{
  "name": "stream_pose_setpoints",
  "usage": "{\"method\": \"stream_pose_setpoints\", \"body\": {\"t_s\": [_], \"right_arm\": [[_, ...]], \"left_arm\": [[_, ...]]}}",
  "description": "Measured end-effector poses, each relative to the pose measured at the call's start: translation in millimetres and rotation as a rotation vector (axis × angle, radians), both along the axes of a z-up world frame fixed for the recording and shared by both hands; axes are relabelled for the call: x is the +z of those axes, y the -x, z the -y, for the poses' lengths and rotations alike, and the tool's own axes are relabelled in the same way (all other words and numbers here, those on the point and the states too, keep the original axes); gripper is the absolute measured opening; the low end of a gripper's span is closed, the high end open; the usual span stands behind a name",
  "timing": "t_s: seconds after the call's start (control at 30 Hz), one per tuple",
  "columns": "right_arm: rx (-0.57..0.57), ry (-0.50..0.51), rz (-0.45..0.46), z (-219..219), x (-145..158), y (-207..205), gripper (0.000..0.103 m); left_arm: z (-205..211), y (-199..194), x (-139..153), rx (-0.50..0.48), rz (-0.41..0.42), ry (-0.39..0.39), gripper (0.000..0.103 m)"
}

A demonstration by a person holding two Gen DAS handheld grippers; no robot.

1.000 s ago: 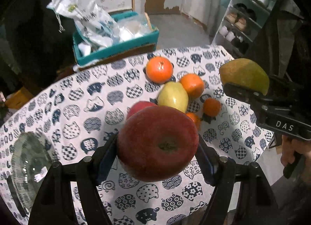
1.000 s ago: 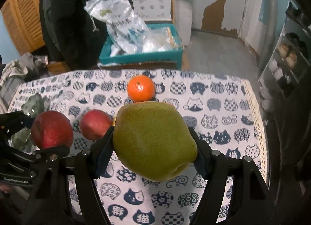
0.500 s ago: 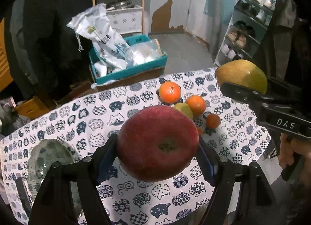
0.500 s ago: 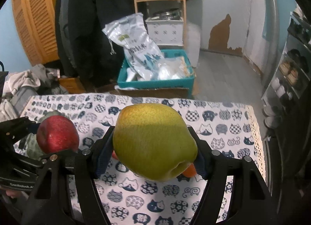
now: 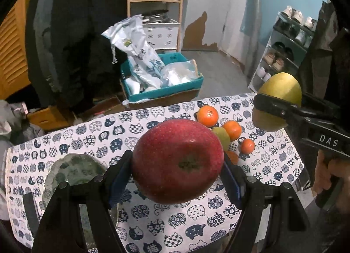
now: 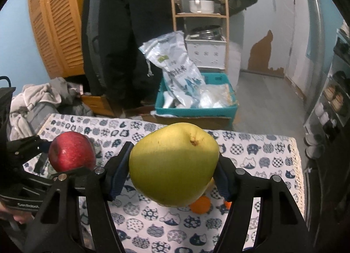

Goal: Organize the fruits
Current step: 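Lift the red apple with the left tool while the right tool lifts the pear toward the bowl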

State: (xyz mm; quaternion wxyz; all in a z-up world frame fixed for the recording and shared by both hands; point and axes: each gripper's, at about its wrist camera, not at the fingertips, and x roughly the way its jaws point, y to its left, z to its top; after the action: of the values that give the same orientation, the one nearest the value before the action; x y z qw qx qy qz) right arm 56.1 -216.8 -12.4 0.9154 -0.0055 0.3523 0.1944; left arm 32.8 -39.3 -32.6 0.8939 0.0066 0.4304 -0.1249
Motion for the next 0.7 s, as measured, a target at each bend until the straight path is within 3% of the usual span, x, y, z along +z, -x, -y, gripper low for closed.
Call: {"method": "stream_pose_setpoints", "body": {"t_s": [0.7], "right_arm": [[0.175, 0.005, 0.0, -106.7, 8.1, -3.0, 0.068]], "left_arm": [[-103.3, 15.5, -4.8, 0.175, -0.002, 0.024, 0.077]]}}
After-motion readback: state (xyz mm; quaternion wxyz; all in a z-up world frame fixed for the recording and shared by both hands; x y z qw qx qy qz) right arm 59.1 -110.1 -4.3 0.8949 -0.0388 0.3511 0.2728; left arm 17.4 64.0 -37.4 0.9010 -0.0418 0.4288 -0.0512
